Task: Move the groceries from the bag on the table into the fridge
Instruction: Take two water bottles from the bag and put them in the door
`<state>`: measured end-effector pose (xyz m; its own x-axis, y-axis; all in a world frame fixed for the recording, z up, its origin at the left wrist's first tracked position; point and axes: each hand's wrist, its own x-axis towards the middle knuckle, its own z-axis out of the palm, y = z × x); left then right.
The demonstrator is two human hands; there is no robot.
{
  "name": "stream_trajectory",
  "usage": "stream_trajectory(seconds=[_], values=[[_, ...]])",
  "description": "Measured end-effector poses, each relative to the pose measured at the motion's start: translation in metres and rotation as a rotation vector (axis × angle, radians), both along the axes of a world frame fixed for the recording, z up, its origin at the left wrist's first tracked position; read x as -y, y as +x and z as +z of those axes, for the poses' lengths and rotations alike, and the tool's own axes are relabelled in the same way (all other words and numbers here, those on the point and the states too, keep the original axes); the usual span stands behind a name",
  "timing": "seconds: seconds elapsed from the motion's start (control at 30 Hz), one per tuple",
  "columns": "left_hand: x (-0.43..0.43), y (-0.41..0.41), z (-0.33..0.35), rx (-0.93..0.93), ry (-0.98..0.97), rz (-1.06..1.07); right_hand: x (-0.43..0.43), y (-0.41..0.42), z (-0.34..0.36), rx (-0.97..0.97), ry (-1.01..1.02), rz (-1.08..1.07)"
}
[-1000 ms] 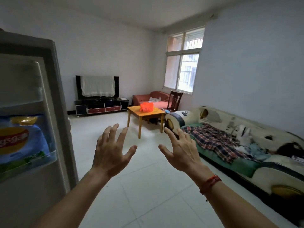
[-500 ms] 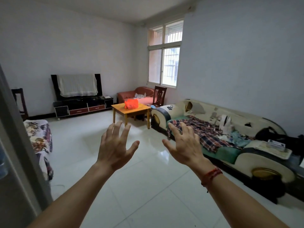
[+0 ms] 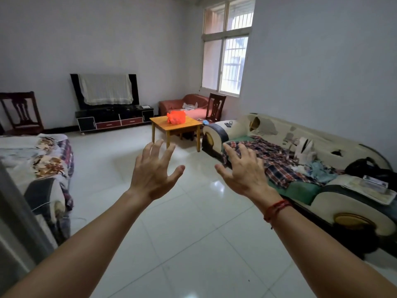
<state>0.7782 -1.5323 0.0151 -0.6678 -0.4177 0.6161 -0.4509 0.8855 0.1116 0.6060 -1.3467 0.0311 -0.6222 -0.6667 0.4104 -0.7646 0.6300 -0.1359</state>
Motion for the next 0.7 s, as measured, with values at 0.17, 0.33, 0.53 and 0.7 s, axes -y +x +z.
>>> stream_trajectory(seconds=[0.17, 0.33, 0.53, 0.7], values=[[0.024, -0.030, -0.015, 0.041, 0.031, 0.008, 0.027, -0.032, -0.016, 0.015, 0.031, 0.011], [0.075, -0.069, -0.036, 0.047, 0.056, 0.010, 0.078, -0.075, -0.038, 0.026, 0.073, 0.018], [0.171, -0.137, -0.062, 0.051, 0.093, 0.015, 0.175, -0.140, -0.055, 0.014, 0.115, 0.020], [0.252, -0.199, -0.065, 0.078, 0.118, 0.008, 0.254, -0.198, -0.053, 0.028, 0.141, -0.002]])
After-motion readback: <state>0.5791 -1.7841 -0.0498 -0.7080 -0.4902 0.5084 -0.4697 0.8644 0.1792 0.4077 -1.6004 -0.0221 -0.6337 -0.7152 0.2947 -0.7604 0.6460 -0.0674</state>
